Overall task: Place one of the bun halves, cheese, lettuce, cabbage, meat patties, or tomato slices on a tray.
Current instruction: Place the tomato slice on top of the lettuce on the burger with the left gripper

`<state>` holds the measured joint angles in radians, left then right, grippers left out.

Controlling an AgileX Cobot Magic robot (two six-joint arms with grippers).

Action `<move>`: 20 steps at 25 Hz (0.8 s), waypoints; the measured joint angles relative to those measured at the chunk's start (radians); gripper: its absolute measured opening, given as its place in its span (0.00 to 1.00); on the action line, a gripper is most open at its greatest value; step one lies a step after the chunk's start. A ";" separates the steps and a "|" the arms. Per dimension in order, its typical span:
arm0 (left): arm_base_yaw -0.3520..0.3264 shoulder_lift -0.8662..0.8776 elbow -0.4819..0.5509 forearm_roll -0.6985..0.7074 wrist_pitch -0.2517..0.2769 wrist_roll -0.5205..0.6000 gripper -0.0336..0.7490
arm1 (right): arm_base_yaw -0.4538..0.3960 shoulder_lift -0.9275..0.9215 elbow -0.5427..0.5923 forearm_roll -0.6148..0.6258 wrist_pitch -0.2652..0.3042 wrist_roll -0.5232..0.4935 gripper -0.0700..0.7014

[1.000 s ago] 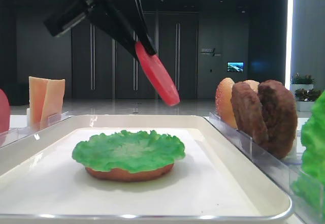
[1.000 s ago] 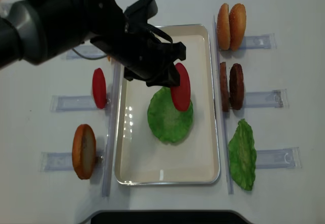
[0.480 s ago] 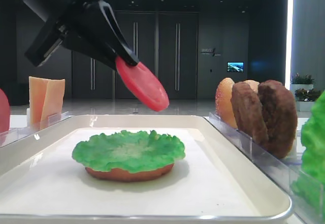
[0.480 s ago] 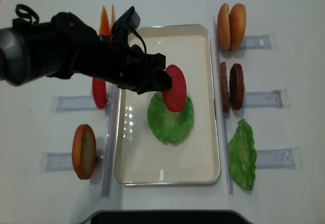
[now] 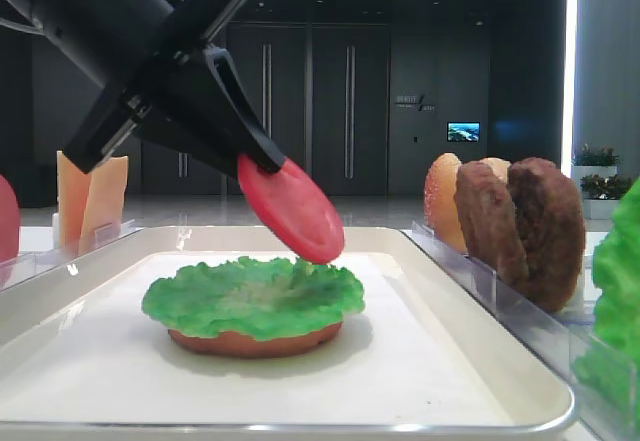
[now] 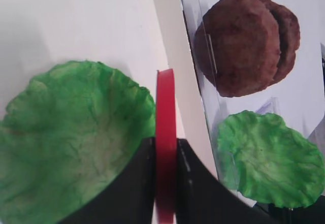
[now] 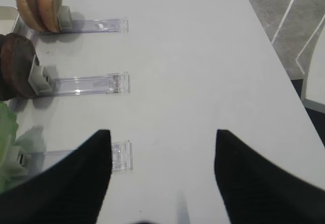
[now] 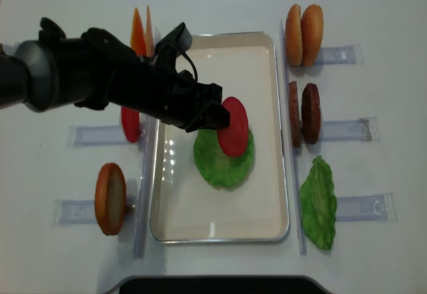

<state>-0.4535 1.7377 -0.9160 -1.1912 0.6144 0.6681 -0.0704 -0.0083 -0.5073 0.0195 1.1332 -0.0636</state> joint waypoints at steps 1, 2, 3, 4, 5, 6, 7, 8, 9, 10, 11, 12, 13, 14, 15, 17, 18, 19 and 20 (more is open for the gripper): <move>0.000 0.004 0.000 0.001 0.000 0.000 0.12 | 0.000 0.000 0.000 0.000 0.000 0.000 0.64; 0.000 0.011 0.000 0.002 0.000 0.000 0.12 | 0.000 0.000 0.000 0.000 0.000 0.000 0.64; 0.000 0.017 0.001 0.003 0.001 0.000 0.12 | 0.000 0.000 0.000 0.000 0.000 0.000 0.64; 0.000 0.023 0.002 0.008 0.002 0.000 0.12 | 0.000 0.000 0.000 0.000 0.000 0.000 0.64; 0.000 0.026 0.004 0.010 0.002 0.000 0.12 | 0.000 0.000 0.000 0.000 0.000 0.000 0.64; 0.000 0.029 0.007 0.015 0.003 0.000 0.12 | 0.000 0.000 0.000 0.000 0.000 0.000 0.64; 0.000 0.030 0.008 0.021 0.004 0.000 0.12 | 0.000 0.000 0.000 0.000 0.000 0.000 0.64; 0.000 0.030 0.008 0.024 0.005 0.001 0.12 | 0.000 0.000 0.000 0.000 0.000 0.000 0.64; 0.000 0.030 0.008 0.027 0.005 0.001 0.12 | 0.000 0.000 0.000 0.000 0.000 0.000 0.64; 0.000 0.030 0.008 0.028 0.006 0.001 0.12 | 0.000 0.000 0.000 0.000 0.000 0.000 0.64; 0.000 0.030 0.008 0.029 0.007 0.001 0.12 | 0.000 0.000 0.000 0.000 0.000 0.000 0.64; 0.000 0.030 0.008 0.032 0.007 0.001 0.13 | 0.000 0.000 0.000 0.000 0.000 0.000 0.64; 0.000 0.030 0.008 0.036 0.007 0.001 0.14 | 0.000 0.000 0.000 0.000 0.000 0.000 0.64; 0.000 0.030 0.008 0.046 0.007 0.000 0.17 | 0.000 0.000 0.000 0.000 0.000 0.000 0.64; 0.000 0.030 0.008 0.060 0.008 -0.001 0.22 | 0.000 0.000 0.000 0.000 0.000 0.000 0.64; 0.000 0.030 0.008 0.086 0.008 -0.019 0.36 | 0.000 0.000 0.000 0.000 0.000 0.000 0.64; 0.000 0.030 0.008 0.100 0.008 -0.032 0.43 | 0.000 0.000 0.000 0.000 0.000 0.000 0.64; 0.005 0.030 0.008 0.119 0.008 -0.048 0.51 | 0.000 0.000 0.000 0.000 0.000 0.000 0.64; 0.011 0.030 0.005 0.142 0.015 -0.070 0.57 | 0.000 0.000 0.000 0.000 0.000 0.000 0.64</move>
<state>-0.4421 1.7674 -0.9106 -1.0495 0.6298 0.5976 -0.0704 -0.0083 -0.5073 0.0195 1.1332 -0.0636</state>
